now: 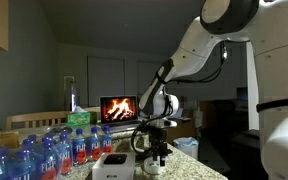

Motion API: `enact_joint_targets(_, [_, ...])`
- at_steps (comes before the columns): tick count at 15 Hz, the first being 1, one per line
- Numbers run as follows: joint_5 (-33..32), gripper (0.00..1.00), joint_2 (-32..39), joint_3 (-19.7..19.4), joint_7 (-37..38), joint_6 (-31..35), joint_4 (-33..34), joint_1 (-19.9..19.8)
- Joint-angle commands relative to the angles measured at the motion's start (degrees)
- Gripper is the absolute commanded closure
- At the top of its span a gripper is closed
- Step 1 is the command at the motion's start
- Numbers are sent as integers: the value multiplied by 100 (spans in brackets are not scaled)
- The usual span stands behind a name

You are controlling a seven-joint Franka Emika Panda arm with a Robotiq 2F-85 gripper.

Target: Take the bottle and the black object and put them on the counter, then stack the clear tape, the black object and the bottle on the box

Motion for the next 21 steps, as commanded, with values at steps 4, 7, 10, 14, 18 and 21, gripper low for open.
enact_joint_targets(4, [366, 0, 313, 51, -337, 91, 30, -107])
enact_joint_targets(7, [429, 0, 453, 93, -411, 25, 129, -78])
enact_joint_targets(10, [347, 26, 452, 115, -349, 40, 159, -58])
enact_joint_targets(14, [100, 53, 386, 92, -158, 137, 152, -9])
enact_joint_targets(18, [56, 79, 309, 107, -178, 167, 128, 11])
enact_joint_targets(21, [4, 93, 91, 161, -233, 200, -13, 55])
